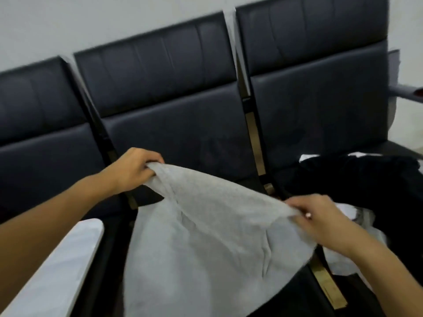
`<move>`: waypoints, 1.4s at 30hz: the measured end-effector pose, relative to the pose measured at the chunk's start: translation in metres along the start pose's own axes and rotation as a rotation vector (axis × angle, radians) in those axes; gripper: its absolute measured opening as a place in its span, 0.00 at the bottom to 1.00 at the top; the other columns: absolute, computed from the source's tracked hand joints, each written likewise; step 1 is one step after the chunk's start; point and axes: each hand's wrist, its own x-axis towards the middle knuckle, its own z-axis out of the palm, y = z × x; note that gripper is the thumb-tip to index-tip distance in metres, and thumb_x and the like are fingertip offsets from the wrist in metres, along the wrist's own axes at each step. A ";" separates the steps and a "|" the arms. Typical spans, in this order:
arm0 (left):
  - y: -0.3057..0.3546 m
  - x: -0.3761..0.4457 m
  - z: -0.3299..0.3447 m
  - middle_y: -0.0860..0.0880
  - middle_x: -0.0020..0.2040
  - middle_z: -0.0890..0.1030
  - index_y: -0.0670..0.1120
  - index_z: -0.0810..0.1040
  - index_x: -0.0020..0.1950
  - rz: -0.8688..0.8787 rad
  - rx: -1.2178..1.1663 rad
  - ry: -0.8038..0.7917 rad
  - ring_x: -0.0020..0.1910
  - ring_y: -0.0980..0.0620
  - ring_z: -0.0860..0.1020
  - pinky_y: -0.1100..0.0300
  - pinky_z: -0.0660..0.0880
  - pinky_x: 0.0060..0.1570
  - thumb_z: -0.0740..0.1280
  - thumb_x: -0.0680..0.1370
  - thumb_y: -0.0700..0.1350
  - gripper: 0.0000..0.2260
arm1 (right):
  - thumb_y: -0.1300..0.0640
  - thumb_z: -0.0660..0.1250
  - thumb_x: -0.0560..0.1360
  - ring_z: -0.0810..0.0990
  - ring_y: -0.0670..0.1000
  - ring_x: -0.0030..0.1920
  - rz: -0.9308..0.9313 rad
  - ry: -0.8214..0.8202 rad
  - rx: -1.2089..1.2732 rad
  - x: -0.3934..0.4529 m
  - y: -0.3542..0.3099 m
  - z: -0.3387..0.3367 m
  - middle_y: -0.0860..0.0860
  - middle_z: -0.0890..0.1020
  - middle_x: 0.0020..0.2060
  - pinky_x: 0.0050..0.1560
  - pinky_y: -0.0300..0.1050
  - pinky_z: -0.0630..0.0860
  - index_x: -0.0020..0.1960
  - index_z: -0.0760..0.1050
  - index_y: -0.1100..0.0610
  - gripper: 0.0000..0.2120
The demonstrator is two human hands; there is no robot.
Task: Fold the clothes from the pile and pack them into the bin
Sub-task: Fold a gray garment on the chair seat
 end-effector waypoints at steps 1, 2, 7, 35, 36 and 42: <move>0.000 -0.025 -0.026 0.55 0.39 0.83 0.48 0.83 0.43 -0.026 0.001 0.072 0.44 0.60 0.80 0.61 0.78 0.42 0.67 0.73 0.33 0.10 | 0.65 0.66 0.76 0.82 0.37 0.43 -0.065 0.131 -0.032 -0.001 -0.024 -0.012 0.38 0.84 0.38 0.43 0.35 0.78 0.45 0.79 0.39 0.19; -0.001 -0.038 -0.038 0.55 0.38 0.84 0.47 0.83 0.43 -0.042 -0.020 0.134 0.43 0.60 0.80 0.65 0.76 0.41 0.67 0.73 0.31 0.11 | 0.66 0.64 0.76 0.81 0.38 0.44 -0.125 0.228 -0.030 0.000 -0.038 -0.020 0.37 0.83 0.39 0.42 0.33 0.77 0.46 0.78 0.38 0.20; 0.012 -0.126 -0.123 0.63 0.44 0.82 0.54 0.81 0.42 -0.077 -0.091 0.510 0.41 0.65 0.80 0.73 0.73 0.41 0.65 0.73 0.29 0.19 | 0.52 0.55 0.76 0.84 0.59 0.44 -0.437 0.478 -0.447 0.003 -0.148 -0.083 0.51 0.85 0.47 0.41 0.54 0.80 0.57 0.76 0.47 0.14; -0.020 -0.181 -0.046 0.50 0.42 0.86 0.47 0.86 0.44 -0.373 -0.486 -0.030 0.43 0.55 0.84 0.64 0.79 0.41 0.71 0.77 0.45 0.05 | 0.56 0.68 0.78 0.84 0.51 0.47 0.013 -0.358 -0.463 0.060 -0.132 -0.070 0.51 0.86 0.41 0.48 0.44 0.78 0.45 0.83 0.54 0.07; -0.032 -0.169 -0.021 0.50 0.42 0.85 0.48 0.86 0.43 -0.383 -0.447 -0.075 0.43 0.55 0.83 0.65 0.78 0.40 0.71 0.77 0.45 0.05 | 0.57 0.68 0.79 0.83 0.53 0.48 0.018 -0.350 -0.512 0.072 -0.108 -0.051 0.51 0.85 0.42 0.48 0.45 0.77 0.44 0.82 0.53 0.07; -0.094 -0.102 0.071 0.51 0.45 0.81 0.50 0.82 0.45 -0.417 -0.184 -0.042 0.48 0.49 0.79 0.57 0.72 0.48 0.67 0.80 0.46 0.05 | 0.58 0.58 0.81 0.79 0.64 0.50 0.063 -0.041 -0.760 0.125 -0.017 0.023 0.60 0.80 0.52 0.47 0.55 0.75 0.58 0.79 0.51 0.12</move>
